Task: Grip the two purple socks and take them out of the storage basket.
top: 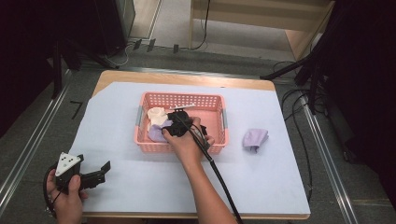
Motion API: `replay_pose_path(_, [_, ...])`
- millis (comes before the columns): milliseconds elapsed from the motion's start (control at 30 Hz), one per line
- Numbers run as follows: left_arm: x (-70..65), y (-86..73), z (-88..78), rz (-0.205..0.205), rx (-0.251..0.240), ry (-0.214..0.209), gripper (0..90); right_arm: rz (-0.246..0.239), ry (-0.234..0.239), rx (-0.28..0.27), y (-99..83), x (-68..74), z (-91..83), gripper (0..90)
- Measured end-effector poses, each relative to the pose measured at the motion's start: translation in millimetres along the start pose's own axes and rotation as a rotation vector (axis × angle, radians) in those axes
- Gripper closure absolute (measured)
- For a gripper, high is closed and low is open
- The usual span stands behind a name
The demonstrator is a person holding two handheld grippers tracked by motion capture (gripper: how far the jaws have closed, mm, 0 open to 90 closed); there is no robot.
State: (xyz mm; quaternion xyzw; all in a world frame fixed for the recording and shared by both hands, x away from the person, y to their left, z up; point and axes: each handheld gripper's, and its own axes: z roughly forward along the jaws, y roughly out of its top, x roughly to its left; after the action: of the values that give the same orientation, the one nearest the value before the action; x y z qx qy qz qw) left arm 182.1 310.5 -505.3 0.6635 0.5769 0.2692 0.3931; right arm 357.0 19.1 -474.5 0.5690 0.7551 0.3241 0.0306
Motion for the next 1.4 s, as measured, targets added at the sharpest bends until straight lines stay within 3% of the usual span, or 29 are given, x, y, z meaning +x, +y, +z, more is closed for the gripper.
replay_pose_path(133, [0.1,0.0,0.2,0.0,0.001,-0.002,0.1,0.041,0.04,0.059,2.6,0.2,4.0,66.0])
replay_pose_path(267, [0.1,0.0,0.5,-0.001,0.0,-0.003,0.0,0.02,0.06,0.044,1.6,1.5,3.7,82.4])
replay_pose_path(300, [0.1,0.0,0.5,-0.001,0.0,-0.003,0.0,0.02,0.06,0.044,1.6,1.5,3.7,82.4])
replay_pose_path(333, [0.3,0.0,0.3,0.0,0.001,-0.003,0.0,0.003,0.054,0.031,0.6,1.2,2.5,88.6])
replay_pose_path(400, [0.4,0.0,0.3,0.0,0.001,-0.004,0.0,0.002,0.065,0.012,0.6,0.5,0.3,89.7])
replay_pose_path(633, [0.3,0.1,0.4,0.0,0.002,-0.004,0.0,0.005,0.108,-0.085,1.0,-2.8,-11.8,90.0])
replay_pose_path(800, [0.3,0.1,0.4,-0.001,0.002,-0.004,0.1,-0.013,0.101,-0.149,-0.2,-3.6,-19.0,90.0])
replay_pose_path(900, [0.1,0.1,0.5,0.0,0.001,-0.004,0.1,-0.014,0.059,-0.129,-0.4,-3.1,-15.8,90.0])
replay_pose_path(1100, [0.5,0.1,0.3,0.0,0.001,-0.005,0.1,0.095,0.065,0.047,7.9,0.0,5.1,69.0])
replay_pose_path(1167, [0.6,0.3,0.2,0.0,0.005,-0.004,0.1,0.093,0.064,0.055,8.8,-0.7,6.5,66.2])
replay_pose_path(1200, [0.7,0.3,0.3,0.0,0.005,-0.005,0.1,0.101,0.034,0.052,9.1,0.4,6.3,59.9])
replay_pose_path(1300, [0.9,0.1,0.2,0.0,0.002,-0.007,0.1,0.11,0.018,0.066,10.0,0.2,7.3,55.9])
replay_pose_path(1400, [0.9,0.0,0.1,-0.001,0.0,-0.008,0.1,0.139,0.026,0.122,12.0,0.5,10.4,53.7])
